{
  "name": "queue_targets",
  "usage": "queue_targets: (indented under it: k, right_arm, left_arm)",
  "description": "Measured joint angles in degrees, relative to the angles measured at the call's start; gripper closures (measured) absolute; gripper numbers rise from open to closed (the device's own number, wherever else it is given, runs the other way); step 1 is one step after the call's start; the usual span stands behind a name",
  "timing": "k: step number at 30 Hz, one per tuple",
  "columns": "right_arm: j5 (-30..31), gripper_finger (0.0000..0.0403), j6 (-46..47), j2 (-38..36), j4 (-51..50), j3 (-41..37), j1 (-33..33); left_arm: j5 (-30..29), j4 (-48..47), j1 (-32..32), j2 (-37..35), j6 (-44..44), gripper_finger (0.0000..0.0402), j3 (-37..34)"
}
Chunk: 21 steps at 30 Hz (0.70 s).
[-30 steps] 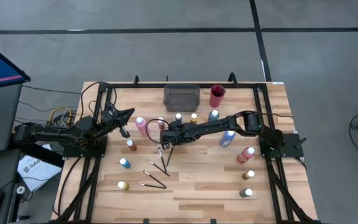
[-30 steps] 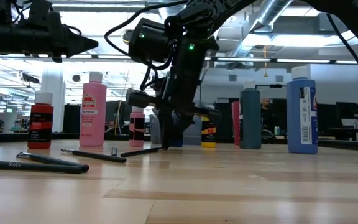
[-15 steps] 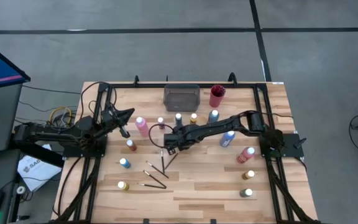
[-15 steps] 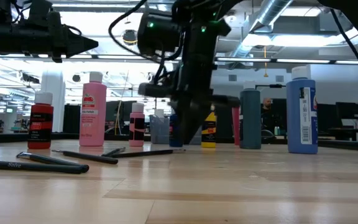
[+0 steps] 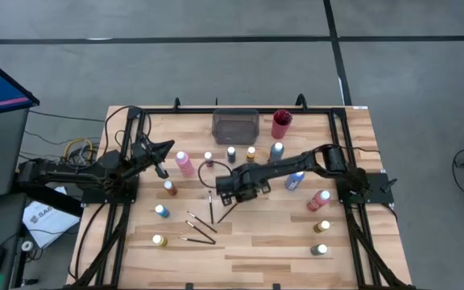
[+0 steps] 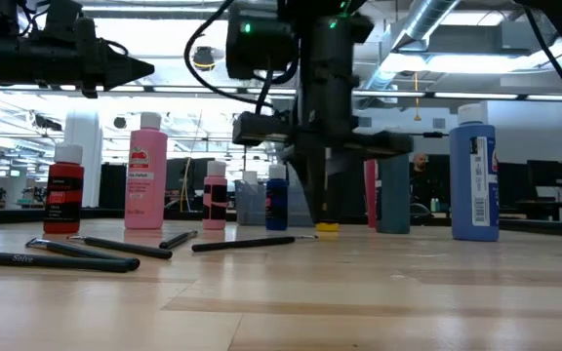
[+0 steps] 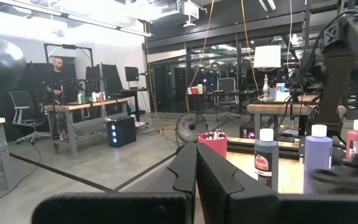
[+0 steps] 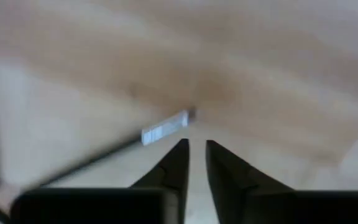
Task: Pick & Place Paint Supplies
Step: Put the black paintbrush into the red cup
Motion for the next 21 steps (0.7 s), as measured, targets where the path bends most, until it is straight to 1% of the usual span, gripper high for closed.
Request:
queue_targets:
  k: [4,8,11,13,16,21]
  right_arm:
    - [0.2,0.0296,4.25,0.0,-0.4,0.02,2.12]
    - [1.88,0.0241,8.93,0.02,-0.27,0.02,2.22]
    - [2.17,0.0211,11.85,0.02,-0.25,0.04,1.93]
    - [2.12,0.0201,12.69,0.02,-0.27,0.04,1.8]
    - [2.22,0.0197,13.73,0.02,0.79,-0.35,1.56]
    - [1.73,0.0209,16.23,-0.39,9.46,-5.73,1.25]
  left_arm:
    - [0.0,0.01,0.0,-0.01,0.0,0.0399,-0.02]
    - [0.0,0.05,0.0,-0.01,0.0,0.0399,-0.02]
    - [-0.01,0.08,0.0,-0.01,0.0,0.0399,-0.02]
    - [-0.02,0.1,0.0,-0.01,0.0,0.0399,0.0]
    - [-0.01,0.17,0.0,-0.01,0.0,0.0399,-0.01]
    - [-0.02,0.28,0.0,-0.01,0.01,0.0399,0.0]
